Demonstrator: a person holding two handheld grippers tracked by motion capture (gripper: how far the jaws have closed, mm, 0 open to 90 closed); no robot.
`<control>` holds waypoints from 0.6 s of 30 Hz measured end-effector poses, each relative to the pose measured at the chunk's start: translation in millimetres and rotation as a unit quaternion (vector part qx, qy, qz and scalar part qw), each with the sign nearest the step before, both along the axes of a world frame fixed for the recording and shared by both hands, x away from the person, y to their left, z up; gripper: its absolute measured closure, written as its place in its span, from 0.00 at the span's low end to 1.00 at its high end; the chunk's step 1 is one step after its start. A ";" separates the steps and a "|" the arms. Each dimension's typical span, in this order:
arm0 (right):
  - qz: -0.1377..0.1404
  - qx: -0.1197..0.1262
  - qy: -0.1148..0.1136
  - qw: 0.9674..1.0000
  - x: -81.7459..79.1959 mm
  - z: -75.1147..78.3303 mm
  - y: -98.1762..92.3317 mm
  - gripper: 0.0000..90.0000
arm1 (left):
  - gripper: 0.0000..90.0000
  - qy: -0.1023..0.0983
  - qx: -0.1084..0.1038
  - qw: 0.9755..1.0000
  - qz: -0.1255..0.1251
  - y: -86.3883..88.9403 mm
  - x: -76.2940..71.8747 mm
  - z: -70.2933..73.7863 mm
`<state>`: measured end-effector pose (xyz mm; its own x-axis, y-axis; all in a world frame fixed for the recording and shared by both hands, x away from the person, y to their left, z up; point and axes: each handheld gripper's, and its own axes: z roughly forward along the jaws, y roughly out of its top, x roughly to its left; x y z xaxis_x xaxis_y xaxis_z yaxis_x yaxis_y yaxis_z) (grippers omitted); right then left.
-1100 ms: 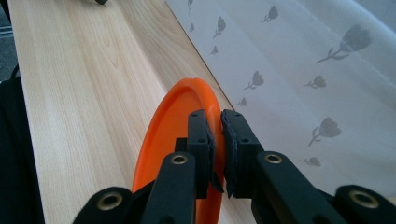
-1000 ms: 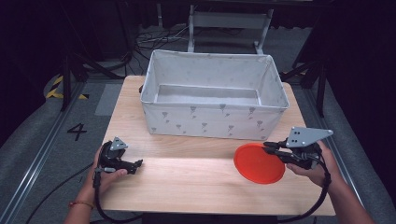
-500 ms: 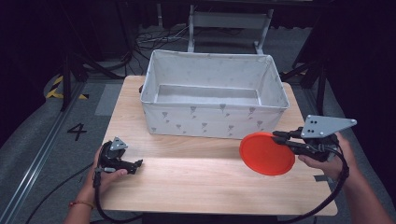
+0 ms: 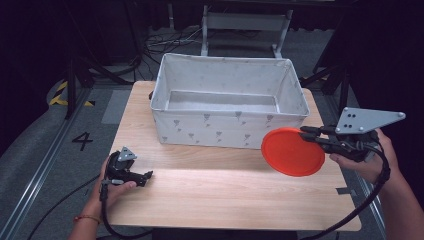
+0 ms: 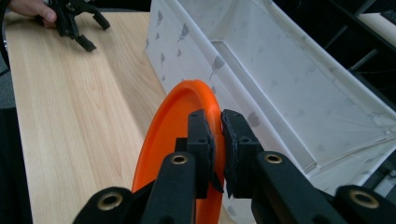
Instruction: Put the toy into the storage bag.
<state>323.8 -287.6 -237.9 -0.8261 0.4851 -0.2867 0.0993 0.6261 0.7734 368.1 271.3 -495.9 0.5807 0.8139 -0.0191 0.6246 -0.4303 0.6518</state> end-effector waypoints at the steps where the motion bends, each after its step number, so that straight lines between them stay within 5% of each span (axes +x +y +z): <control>1: 0.000 -0.001 -0.003 1.000 0.5 2.8 0.2 0.92 | 0.00 0.000 0.000 1.000 0.000 0.0 0.0 0.0; 18: -0.006 0.007 -0.017 1.000 13.9 28.0 5.3 0.92 | 0.00 0.000 0.000 1.000 0.000 0.0 0.0 0.0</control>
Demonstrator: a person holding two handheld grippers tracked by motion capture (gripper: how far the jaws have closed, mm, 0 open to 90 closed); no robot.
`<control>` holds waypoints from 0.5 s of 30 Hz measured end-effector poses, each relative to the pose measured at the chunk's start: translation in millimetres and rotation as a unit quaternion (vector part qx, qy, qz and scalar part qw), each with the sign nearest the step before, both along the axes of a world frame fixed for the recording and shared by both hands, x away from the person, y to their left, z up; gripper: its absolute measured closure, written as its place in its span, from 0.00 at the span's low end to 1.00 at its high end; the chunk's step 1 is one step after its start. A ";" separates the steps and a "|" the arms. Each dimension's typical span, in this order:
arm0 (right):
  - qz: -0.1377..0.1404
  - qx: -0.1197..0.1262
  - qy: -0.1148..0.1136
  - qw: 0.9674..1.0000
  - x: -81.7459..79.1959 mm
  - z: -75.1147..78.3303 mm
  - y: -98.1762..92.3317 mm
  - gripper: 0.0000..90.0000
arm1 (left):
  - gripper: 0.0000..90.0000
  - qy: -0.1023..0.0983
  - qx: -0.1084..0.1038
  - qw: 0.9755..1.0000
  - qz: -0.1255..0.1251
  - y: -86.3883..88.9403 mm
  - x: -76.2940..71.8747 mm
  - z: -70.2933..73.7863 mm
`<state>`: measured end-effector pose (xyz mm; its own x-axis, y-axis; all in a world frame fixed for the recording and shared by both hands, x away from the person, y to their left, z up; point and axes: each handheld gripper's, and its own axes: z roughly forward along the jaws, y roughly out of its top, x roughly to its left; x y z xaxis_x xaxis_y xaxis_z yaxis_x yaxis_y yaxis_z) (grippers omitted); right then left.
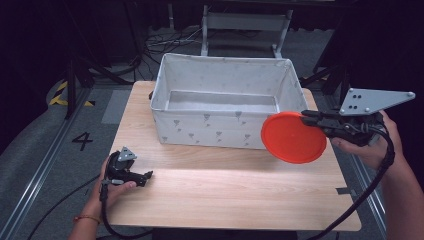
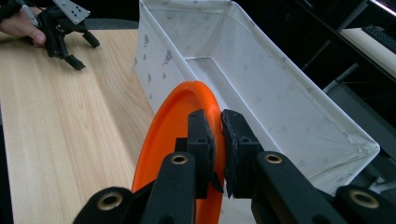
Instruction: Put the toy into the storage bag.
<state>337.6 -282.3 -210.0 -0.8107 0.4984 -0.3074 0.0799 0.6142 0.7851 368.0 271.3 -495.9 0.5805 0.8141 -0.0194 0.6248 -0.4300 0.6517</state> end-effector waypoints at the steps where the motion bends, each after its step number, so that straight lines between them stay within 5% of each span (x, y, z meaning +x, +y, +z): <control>1: 0.000 -0.002 0.000 1.000 0.9 0.5 0.5 0.92 | 0.00 0.000 0.001 1.000 0.000 0.0 0.0 0.0; 15: -0.013 -0.005 -0.005 1.000 24.4 16.9 6.6 0.92 | 0.00 -0.002 0.002 1.000 0.002 -0.1 -0.2 0.0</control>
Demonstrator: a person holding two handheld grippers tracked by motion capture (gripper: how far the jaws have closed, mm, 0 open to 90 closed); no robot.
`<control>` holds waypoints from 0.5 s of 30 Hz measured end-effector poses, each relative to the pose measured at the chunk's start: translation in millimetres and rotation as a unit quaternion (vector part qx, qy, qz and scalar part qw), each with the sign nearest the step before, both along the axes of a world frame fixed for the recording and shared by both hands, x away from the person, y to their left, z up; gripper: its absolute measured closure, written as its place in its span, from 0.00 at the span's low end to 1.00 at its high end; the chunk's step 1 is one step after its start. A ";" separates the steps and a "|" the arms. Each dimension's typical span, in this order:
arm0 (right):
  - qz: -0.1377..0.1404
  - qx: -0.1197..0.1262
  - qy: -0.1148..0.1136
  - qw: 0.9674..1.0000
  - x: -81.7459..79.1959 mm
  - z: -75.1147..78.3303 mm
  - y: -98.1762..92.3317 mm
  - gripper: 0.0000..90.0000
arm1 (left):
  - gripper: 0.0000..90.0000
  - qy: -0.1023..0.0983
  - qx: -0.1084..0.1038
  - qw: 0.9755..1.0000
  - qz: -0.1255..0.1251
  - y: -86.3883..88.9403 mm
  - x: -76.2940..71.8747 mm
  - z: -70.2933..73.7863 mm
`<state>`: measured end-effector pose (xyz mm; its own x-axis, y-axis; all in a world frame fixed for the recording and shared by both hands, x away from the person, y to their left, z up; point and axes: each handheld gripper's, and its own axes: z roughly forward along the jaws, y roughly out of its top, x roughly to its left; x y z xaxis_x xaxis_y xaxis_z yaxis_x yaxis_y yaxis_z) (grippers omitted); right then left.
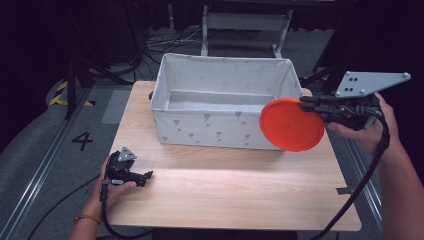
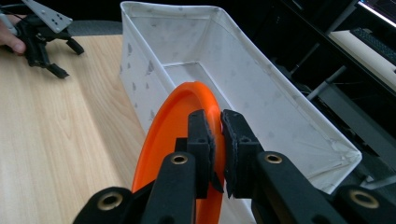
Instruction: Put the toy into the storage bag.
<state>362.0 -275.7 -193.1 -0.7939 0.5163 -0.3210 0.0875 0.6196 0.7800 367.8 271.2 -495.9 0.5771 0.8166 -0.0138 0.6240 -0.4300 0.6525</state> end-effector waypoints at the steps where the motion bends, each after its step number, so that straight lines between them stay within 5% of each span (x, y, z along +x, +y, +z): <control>1: -0.003 -0.002 -0.001 1.000 2.1 1.6 0.6 0.92 | 0.00 0.000 0.000 1.000 0.000 0.0 0.0 0.0; 15: -0.023 0.008 -0.016 1.000 43.8 27.3 2.3 0.92 | 0.00 0.000 0.000 1.000 0.000 0.0 0.0 0.0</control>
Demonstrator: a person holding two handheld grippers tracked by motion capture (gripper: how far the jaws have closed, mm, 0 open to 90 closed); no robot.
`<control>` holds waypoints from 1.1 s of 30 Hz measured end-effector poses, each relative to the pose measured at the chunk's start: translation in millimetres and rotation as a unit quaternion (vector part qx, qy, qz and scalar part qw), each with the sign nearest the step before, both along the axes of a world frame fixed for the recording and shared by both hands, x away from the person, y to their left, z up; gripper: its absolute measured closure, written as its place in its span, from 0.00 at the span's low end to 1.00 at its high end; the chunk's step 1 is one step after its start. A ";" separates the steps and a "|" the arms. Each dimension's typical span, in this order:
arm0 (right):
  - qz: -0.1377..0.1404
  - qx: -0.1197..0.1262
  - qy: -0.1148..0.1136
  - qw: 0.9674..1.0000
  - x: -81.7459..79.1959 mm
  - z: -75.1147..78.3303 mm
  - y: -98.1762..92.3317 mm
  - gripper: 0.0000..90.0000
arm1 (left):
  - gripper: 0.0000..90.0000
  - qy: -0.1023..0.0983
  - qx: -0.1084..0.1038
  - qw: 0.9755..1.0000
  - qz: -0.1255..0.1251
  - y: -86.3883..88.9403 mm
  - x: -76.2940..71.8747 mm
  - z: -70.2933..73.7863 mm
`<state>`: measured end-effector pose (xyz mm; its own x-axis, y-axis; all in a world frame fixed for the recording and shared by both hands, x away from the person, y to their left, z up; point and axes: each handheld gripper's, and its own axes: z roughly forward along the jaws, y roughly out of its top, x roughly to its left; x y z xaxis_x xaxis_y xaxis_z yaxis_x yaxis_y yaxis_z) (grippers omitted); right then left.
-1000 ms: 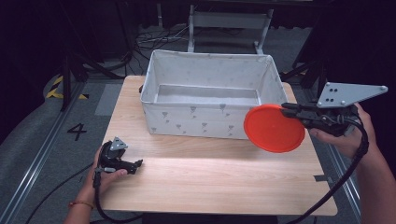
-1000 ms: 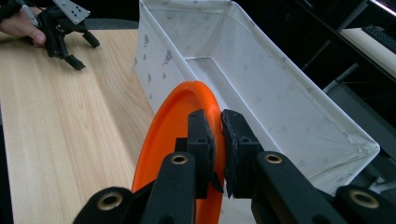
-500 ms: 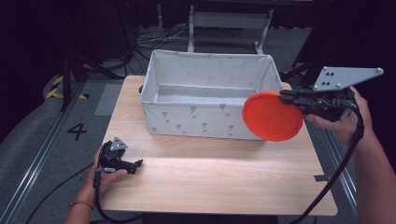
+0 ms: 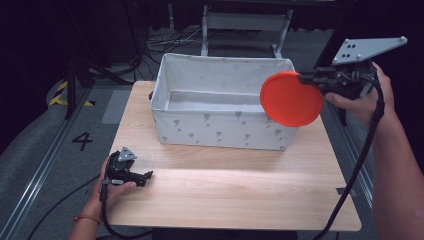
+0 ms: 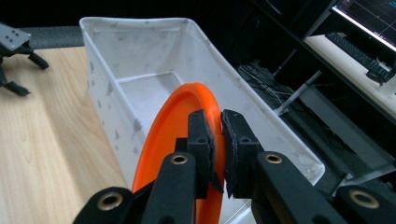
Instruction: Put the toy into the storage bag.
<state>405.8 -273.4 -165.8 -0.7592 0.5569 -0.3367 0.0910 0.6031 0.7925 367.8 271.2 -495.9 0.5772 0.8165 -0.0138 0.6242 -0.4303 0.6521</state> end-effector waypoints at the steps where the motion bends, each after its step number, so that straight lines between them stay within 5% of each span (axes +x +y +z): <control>1: -0.003 0.005 -0.002 1.000 5.6 1.4 -0.8 0.92 | 0.00 0.000 0.000 1.000 0.000 0.0 0.0 0.0; 11: -0.026 0.009 0.012 1.000 52.5 1.3 2.1 0.92 | 0.00 0.000 0.000 1.000 0.000 0.1 0.0 0.0; 17: -0.039 0.005 0.032 0.999 79.0 -15.7 7.3 0.92 | 0.00 0.000 0.000 1.000 0.000 0.0 0.0 0.0; 22: -0.037 -0.006 0.024 0.999 90.3 -27.1 14.0 0.92 | 0.00 0.000 0.000 1.000 -0.001 0.1 0.2 0.0; 33: -0.026 -0.024 0.055 0.998 104.2 -60.3 14.1 0.92 | 0.00 0.002 -0.003 1.000 -0.005 0.3 0.6 0.0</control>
